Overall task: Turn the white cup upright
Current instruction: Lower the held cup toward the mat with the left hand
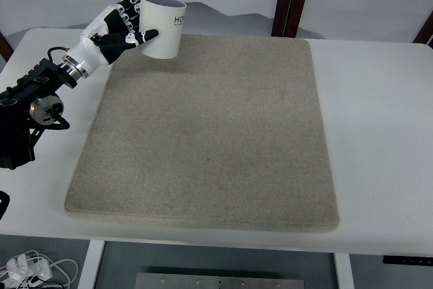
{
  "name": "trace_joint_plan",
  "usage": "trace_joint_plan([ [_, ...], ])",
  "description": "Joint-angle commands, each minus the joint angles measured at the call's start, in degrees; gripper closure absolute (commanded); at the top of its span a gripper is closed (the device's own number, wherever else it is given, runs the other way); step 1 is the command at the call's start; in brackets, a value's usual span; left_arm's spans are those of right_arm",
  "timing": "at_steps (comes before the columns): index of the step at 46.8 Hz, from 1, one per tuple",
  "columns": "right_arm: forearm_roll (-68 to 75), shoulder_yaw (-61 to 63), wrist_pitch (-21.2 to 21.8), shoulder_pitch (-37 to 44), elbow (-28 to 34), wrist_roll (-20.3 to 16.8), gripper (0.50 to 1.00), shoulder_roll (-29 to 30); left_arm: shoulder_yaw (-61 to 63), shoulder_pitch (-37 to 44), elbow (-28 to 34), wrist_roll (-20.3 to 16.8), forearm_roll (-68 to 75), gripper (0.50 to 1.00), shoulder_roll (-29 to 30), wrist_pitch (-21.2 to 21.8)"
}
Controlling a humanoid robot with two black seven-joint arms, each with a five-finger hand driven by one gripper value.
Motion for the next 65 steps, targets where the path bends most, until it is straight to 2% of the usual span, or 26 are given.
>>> trace_joint_plan([
  [1, 0.0, 0.0, 0.0, 0.0, 0.0, 0.0, 0.548, 0.0, 0.1, 0.3, 0.3, 0.0, 0.3, 1.0, -0.3, 0.0],
  [10, 0.0, 0.0, 0.0, 0.0, 0.0, 0.0, 0.548, 0.0, 0.4, 0.6, 3.7, 0.0, 0.5, 0.999, -1.7, 0.0],
  [48, 0.0, 0.0, 0.0, 0.0, 0.0, 0.0, 0.548, 0.0, 2.0, 4.0, 3.7, 0.0, 4.3, 0.988, -4.5, 2.0],
  [55, 0.0, 0.0, 0.0, 0.0, 0.0, 0.0, 0.548, 0.0, 2.0, 4.2, 3.7, 0.0, 4.4, 0.941, -4.5, 2.1],
  [59, 0.0, 0.0, 0.0, 0.0, 0.0, 0.0, 0.548, 0.0, 2.1, 4.2, 3.7, 0.0, 4.3, 0.877, -4.5, 2.1],
  [65, 0.0, 0.0, 0.0, 0.0, 0.0, 0.0, 0.548, 0.0, 2.2, 4.2, 3.7, 0.0, 4.4, 0.821, -4.5, 2.1],
])
